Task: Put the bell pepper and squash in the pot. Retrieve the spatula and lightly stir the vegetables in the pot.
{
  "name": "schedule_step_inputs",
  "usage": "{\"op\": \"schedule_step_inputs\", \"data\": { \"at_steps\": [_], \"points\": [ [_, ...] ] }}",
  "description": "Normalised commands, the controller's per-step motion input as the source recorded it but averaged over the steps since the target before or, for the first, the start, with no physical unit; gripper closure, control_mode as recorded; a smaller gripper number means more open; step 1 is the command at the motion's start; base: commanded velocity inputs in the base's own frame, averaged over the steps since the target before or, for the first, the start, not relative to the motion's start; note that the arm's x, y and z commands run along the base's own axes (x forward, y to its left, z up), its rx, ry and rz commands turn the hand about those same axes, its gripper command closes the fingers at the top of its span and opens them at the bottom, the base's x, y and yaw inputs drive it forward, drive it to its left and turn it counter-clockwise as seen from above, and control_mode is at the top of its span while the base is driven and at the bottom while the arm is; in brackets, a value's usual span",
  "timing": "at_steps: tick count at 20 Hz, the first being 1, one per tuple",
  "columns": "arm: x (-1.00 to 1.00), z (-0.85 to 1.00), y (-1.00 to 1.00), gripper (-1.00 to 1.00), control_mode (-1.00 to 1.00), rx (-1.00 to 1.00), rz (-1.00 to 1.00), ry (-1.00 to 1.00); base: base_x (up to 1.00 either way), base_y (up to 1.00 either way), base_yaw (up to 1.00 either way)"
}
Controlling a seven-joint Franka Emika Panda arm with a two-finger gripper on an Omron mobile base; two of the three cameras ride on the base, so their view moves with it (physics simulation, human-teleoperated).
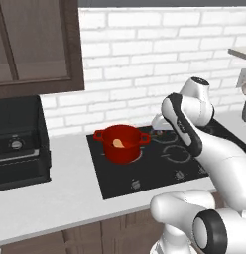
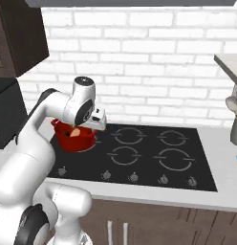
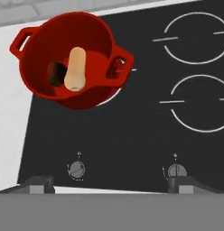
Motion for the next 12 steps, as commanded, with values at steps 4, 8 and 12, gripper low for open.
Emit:
{"op": "schedule_step_inputs", "data": {
  "at_steps": [4,8,12],
  "points": [
    [0.0,0.0,0.0,-1.0,1.0,0.0,0.0,0.0,-0.07,-1.0,0.0],
    [0.0,0.0,0.0,-1.0,1.0,0.0,0.0,0.0,0.0,-1.0,0.0],
    [0.0,0.0,0.0,-1.0,1.0,0.0,0.0,0.0,0.1,-1.0,0.0]
  ]
}}
